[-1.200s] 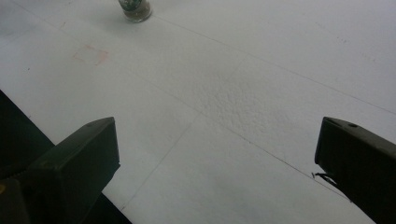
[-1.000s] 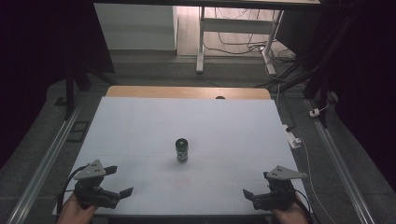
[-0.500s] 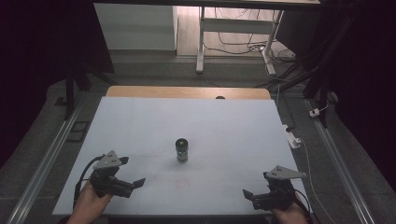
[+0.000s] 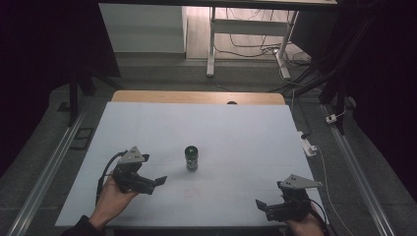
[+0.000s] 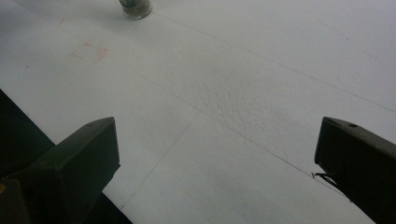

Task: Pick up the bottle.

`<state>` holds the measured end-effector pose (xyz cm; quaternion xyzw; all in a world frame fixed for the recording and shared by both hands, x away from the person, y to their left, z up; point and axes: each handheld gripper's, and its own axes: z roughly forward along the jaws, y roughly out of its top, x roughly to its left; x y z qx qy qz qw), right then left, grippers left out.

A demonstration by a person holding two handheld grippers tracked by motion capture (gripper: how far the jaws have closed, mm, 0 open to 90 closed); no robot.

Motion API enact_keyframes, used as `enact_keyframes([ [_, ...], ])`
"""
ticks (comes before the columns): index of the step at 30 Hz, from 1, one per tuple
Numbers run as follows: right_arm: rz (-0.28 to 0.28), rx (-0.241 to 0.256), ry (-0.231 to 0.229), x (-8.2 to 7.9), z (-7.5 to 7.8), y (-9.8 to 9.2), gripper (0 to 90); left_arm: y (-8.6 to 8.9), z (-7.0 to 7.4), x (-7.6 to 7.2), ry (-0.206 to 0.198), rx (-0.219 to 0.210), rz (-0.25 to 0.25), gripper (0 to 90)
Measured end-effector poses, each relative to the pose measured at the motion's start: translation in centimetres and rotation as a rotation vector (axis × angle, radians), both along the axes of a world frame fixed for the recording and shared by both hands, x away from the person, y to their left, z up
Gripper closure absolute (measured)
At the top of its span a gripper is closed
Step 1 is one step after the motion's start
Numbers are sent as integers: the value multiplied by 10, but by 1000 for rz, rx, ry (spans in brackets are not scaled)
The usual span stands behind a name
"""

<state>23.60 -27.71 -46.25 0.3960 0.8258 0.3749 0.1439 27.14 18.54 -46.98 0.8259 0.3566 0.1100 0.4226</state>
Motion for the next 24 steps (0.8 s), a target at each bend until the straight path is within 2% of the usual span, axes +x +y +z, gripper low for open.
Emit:
enact_keyframes([
  [4,1,0,1,0,0,0,1,-10,-3,11,-1,3,-25,0],
  [13,8,-4,1,0,0,0,1,-31,-14,31,-7,62,-65,0],
  [18,10,-7,2,0,0,1,1,-41,-24,41,-5,72,-83,0],
  [24,13,-10,4,0,0,1,1,-55,-37,53,2,61,-99,0],
])
